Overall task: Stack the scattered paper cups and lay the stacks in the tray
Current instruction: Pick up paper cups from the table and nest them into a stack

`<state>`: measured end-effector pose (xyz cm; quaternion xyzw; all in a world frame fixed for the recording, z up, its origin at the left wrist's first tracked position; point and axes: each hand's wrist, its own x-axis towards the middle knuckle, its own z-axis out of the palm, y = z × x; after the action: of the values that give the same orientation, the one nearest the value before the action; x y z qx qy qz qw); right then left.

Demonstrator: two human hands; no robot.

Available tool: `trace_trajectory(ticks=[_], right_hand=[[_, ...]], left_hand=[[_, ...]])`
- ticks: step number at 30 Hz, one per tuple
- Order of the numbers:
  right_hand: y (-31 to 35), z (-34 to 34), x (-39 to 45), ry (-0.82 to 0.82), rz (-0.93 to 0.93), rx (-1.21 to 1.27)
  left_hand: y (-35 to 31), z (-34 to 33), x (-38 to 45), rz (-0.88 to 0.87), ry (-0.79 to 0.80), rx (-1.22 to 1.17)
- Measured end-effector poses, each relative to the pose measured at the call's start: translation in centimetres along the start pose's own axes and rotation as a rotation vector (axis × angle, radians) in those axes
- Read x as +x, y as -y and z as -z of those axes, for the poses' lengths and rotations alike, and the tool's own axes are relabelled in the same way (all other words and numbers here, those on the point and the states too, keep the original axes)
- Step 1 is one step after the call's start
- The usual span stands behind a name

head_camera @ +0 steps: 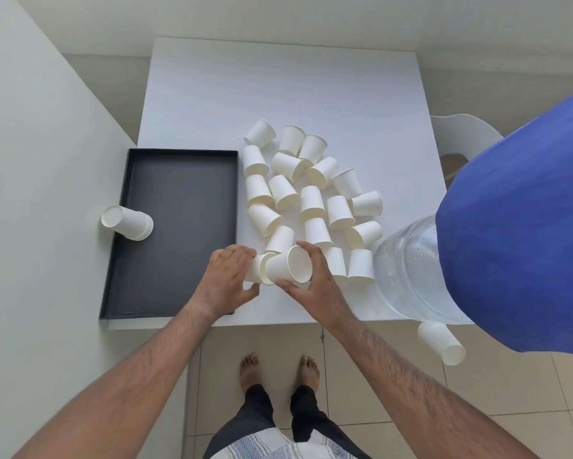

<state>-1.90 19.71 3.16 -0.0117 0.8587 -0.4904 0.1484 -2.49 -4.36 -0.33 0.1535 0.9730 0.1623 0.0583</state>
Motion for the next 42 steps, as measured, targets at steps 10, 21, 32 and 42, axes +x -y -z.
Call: trace_trajectory(ticks=[10,21,32,42], right_hand=[[1.2,-0.3,-0.7,0.187,-0.001,0.012],[-0.2,0.9,-0.9,0.238,-0.048,0.101],[-4.9,3.2,1.2,0.172,0.081,-0.744],[-3.5,1.7,2.9,0.146,0.136,-0.822]], left_hand=[[-4.5,0.5,-1.8,0.1,-0.113,-0.286],[-6.5,0.3,-1.8,0.146,-0.087,-0.49],[-5.1,-0.7,-4.6,0.412,0.018,-0.529],[-4.9,-0.7,-5.6,0.421,0.022,-0.548]])
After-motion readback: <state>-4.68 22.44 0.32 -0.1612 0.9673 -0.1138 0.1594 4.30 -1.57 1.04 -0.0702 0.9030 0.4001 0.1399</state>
